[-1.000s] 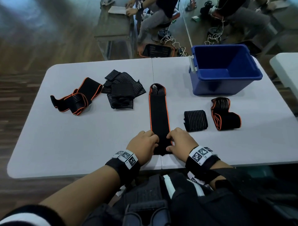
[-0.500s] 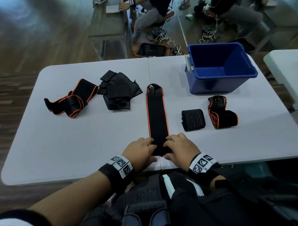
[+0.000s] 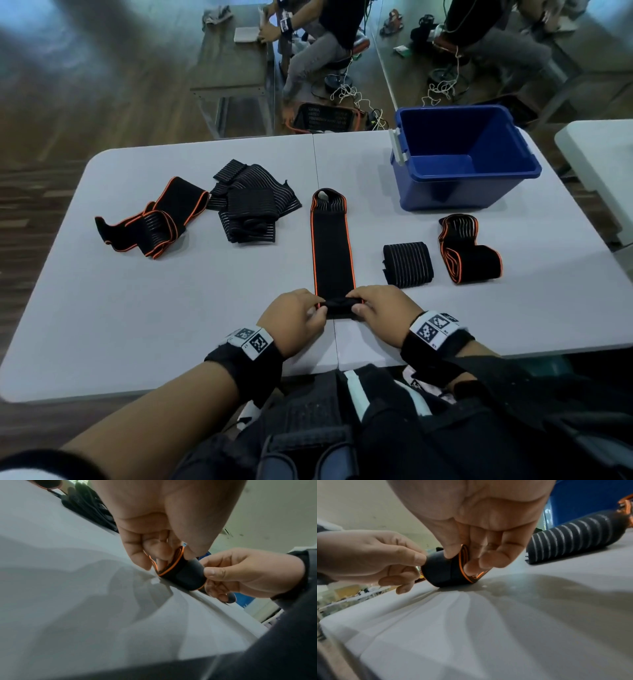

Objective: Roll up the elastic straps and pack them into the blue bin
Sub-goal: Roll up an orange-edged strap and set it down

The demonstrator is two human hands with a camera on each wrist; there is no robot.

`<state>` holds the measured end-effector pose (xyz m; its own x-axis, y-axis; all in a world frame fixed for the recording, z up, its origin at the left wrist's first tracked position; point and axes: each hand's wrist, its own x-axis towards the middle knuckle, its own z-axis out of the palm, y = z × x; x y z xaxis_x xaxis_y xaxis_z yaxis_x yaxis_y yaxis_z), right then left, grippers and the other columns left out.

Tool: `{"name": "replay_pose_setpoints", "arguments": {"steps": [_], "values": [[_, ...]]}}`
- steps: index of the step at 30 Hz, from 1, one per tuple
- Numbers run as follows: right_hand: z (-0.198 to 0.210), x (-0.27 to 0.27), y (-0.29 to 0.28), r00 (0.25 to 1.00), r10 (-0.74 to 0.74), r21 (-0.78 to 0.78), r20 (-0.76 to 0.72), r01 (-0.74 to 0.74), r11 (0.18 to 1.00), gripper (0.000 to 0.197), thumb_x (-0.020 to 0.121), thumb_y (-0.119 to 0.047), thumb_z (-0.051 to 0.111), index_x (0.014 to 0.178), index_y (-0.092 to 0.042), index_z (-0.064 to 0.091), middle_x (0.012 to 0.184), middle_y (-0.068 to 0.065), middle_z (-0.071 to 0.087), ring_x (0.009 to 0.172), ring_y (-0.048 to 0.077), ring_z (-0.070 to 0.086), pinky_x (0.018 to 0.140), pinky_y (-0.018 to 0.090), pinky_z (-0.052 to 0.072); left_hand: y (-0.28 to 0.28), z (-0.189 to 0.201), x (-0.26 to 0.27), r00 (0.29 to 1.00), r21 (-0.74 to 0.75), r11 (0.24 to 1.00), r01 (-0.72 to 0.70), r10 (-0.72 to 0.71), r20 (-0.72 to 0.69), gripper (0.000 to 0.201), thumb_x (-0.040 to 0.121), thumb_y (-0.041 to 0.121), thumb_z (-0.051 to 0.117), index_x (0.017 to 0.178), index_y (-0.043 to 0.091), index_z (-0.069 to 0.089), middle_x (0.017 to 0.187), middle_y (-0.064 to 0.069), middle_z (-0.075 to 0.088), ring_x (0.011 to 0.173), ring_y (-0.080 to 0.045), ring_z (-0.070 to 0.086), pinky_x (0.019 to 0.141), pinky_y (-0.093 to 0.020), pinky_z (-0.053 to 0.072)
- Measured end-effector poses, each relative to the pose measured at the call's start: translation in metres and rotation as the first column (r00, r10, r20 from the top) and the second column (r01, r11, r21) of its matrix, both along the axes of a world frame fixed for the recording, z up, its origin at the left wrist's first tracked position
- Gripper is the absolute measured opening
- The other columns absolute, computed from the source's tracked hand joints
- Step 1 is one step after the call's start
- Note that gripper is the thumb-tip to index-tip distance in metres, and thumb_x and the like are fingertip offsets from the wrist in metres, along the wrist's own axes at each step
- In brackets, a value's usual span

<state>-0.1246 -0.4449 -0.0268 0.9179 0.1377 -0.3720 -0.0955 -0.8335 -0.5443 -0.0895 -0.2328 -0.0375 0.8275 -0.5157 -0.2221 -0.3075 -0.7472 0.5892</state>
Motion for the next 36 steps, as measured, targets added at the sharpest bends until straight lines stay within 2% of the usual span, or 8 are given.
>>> {"name": "replay_pose_setpoints", "arguments": {"steps": [8, 11, 16, 19, 23, 27, 32, 36], "values": [[0.001, 0.032, 0.008, 0.992, -0.075, -0.105, -0.106, 0.064, 0.992, 0.026, 0.102, -0.027, 0.046, 0.120, -0.016, 0.061, 0.109, 0.010, 0.068, 0.102, 0.025, 0.063, 0.089, 0.036, 0.050, -0.014, -0.004, 0.017, 0.984, 0.034, 0.987, -0.157, 0.159, -0.082, 0.033, 0.101, 0.027, 0.050, 0.076, 0.011, 0.063, 0.070, -0.006, 0.063, 0.070, -0.022, 0.056, 0.062, -0.031, 0.033], [0.004, 0.041, 0.012, 0.984, -0.067, -0.137, -0.167, 0.044, 0.990, 0.028, 0.104, -0.024, 0.044, 0.121, -0.010, 0.061, 0.115, 0.012, 0.067, 0.110, 0.028, 0.061, 0.093, 0.033, 0.047, -0.015, -0.003, 0.022, 0.975, 0.059, 0.983, -0.174, 0.180, -0.127, 0.038, 0.100, 0.028, 0.052, 0.068, 0.010, 0.059, 0.069, -0.010, 0.065, 0.068, -0.025, 0.056, 0.062, -0.033, 0.037], [-0.001, 0.039, 0.014, 0.981, -0.143, -0.101, -0.130, 0.130, 0.986, 0.018, 0.101, -0.025, 0.049, 0.116, -0.014, 0.052, 0.109, 0.012, 0.064, 0.096, 0.027, 0.063, 0.083, 0.035, 0.052, -0.017, -0.003, 0.032, 0.957, 0.069, 0.971, -0.227, 0.235, -0.167, 0.034, 0.096, 0.029, 0.059, 0.070, 0.009, 0.067, 0.069, -0.010, 0.071, 0.071, -0.023, 0.065, 0.072, -0.034, 0.051], [-0.002, 0.038, 0.014, 0.983, -0.166, -0.070, -0.074, 0.161, 0.984, 0.017, 0.099, -0.024, 0.053, 0.107, -0.017, 0.040, 0.093, 0.010, 0.062, 0.078, 0.026, 0.063, 0.073, 0.039, 0.055, -0.016, -0.004, 0.035, 0.947, 0.036, 0.958, -0.285, 0.287, -0.147, 0.011, 0.091, 0.030, 0.065, 0.092, 0.020, 0.061, 0.070, -0.001, 0.071, 0.074, -0.018, 0.067, 0.073, -0.032, 0.053], [0.000, 0.035, 0.015, 0.994, -0.108, -0.104, -0.027, 0.105, 0.989, 0.012, 0.100, -0.021, 0.049, 0.106, -0.016, 0.041, 0.083, 0.012, 0.061, 0.075, 0.030, 0.062, 0.070, 0.040, 0.054, -0.013, -0.009, 0.036, 0.990, 0.030, 0.992, -0.124, 0.121, 0.070, 0.010, 0.091, 0.024, 0.065, 0.098, 0.023, 0.058, 0.088, 0.003, 0.060, 0.083, -0.021, 0.058, 0.075, -0.036, 0.050], [0.001, 0.028, 0.019, 0.994, -0.106, -0.142, 0.031, 0.110, 0.984, 0.019, 0.101, -0.026, 0.050, 0.116, -0.016, 0.051, 0.095, 0.016, 0.066, 0.086, 0.033, 0.062, 0.077, 0.040, 0.054, -0.011, -0.017, 0.033, 0.961, 0.113, 0.993, 0.037, -0.066, 0.269, 0.010, 0.093, 0.015, 0.060, 0.089, 0.016, 0.069, 0.098, -0.002, 0.056, 0.086, -0.026, 0.049, 0.070, -0.044, 0.051], [-0.001, 0.018, 0.017, 0.997, -0.064, -0.139, -0.043, 0.058, 0.989, 0.062, 0.085, -0.043, 0.070, 0.138, -0.019, 0.047, 0.115, 0.009, 0.062, 0.106, 0.027, 0.061, 0.090, 0.038, 0.051, -0.004, -0.022, 0.025, 0.924, 0.160, 0.978, 0.134, -0.182, 0.337, 0.019, 0.088, 0.014, 0.056, 0.097, 0.015, 0.073, 0.110, 0.002, 0.061, 0.087, -0.025, 0.052, 0.074, -0.038, 0.054], [-0.008, 0.016, 0.014, 0.996, -0.044, -0.161, -0.074, 0.031, 0.986, 0.073, 0.089, -0.027, 0.070, 0.151, -0.022, 0.031, 0.128, 0.009, 0.051, 0.116, 0.027, 0.055, 0.098, 0.036, 0.047, 0.000, -0.019, 0.022, 0.949, 0.119, 0.979, 0.167, -0.192, 0.249, 0.034, 0.088, 0.026, 0.056, 0.116, 0.014, 0.068, 0.128, 0.003, 0.058, 0.102, -0.023, 0.055, 0.092, -0.034, 0.050]]}}
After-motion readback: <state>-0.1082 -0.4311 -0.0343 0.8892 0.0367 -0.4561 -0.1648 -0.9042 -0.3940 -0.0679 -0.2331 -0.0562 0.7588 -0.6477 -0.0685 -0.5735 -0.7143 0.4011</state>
